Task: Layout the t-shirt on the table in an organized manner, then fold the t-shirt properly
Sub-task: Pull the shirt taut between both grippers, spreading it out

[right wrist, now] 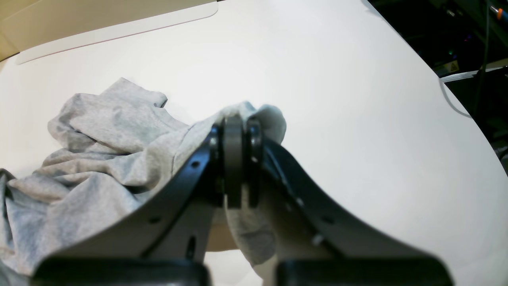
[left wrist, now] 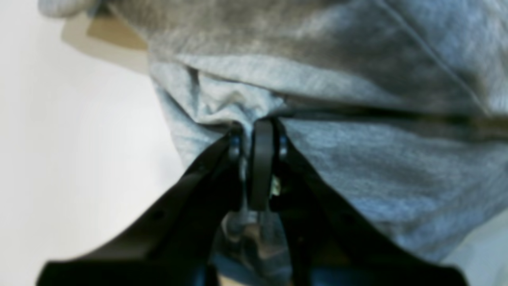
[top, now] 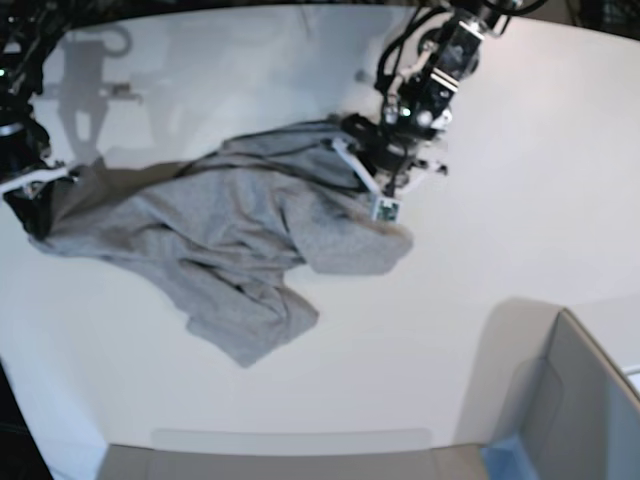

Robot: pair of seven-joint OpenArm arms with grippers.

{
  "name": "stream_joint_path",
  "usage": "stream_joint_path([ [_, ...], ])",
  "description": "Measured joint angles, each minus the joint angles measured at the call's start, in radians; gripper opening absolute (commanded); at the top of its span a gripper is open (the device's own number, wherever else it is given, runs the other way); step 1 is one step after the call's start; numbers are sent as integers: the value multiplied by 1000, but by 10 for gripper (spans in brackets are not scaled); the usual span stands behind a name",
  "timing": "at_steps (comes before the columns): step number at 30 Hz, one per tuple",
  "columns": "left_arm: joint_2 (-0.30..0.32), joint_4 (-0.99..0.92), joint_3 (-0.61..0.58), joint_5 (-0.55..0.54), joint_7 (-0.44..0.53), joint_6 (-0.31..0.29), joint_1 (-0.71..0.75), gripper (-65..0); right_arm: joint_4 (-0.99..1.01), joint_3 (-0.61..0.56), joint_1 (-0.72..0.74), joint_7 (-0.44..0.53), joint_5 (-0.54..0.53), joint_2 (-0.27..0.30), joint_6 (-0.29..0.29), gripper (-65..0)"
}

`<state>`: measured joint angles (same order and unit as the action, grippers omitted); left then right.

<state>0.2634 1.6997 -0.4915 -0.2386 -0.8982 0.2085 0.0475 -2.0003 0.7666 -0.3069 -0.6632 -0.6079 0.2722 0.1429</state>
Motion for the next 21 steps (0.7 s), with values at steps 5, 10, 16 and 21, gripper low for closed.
stream_joint_path([
  [5,19,105,287,16,-45,27,-163,-650,5,-81,156,-5,-9,41,12,-650],
  [10,45,255,389,32,25,24,-346,-650,-18,-10,345,-35,-21,47,15,-650],
  [16,98,259,407,13,30,17,-65,-650,-15,135,384,-244,-23,45,19,-650],
  [21,95,248,396,12,175,13,125,-650,-6,112,240,-286,5,3,4,-650],
])
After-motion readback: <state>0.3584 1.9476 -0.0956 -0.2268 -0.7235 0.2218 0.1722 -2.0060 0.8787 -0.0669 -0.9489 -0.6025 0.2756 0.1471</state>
